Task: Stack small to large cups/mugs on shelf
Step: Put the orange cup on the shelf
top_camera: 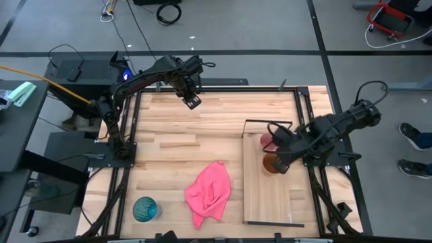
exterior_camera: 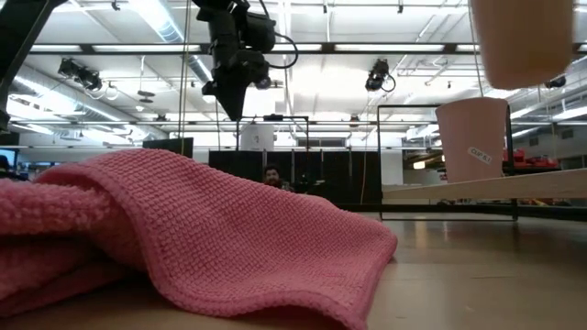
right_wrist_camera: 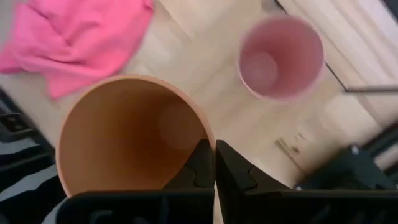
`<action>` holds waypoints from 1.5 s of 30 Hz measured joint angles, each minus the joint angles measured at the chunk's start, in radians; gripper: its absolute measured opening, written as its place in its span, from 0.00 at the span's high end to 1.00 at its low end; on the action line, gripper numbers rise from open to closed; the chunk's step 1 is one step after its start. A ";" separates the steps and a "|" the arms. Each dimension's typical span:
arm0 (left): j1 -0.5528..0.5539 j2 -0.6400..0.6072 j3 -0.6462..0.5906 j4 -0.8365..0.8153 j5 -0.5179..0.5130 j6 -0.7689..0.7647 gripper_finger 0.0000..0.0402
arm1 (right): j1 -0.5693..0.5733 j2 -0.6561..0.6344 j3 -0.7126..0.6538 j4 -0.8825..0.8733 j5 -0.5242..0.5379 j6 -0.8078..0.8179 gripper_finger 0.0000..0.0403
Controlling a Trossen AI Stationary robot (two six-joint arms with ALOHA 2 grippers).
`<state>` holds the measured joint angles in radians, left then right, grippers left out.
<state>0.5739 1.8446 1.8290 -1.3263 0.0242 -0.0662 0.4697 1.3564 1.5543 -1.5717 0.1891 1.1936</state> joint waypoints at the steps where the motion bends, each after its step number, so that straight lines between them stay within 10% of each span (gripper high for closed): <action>1: 0.000 0.000 0.000 0.001 0.000 0.000 0.73 | 0.012 -0.010 -0.028 -0.001 0.003 0.024 0.99; 16: 0.000 0.000 0.000 0.020 0.000 -0.014 0.73 | 0.022 -0.023 -0.296 0.221 0.014 0.025 0.99; 45: -0.001 0.000 0.000 0.018 0.000 -0.026 0.73 | 0.083 -0.022 -0.316 0.236 0.044 0.060 0.99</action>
<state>0.5730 1.8446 1.8290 -1.3079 0.0246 -0.0927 0.5529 1.3342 1.2381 -1.3357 0.2334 1.2536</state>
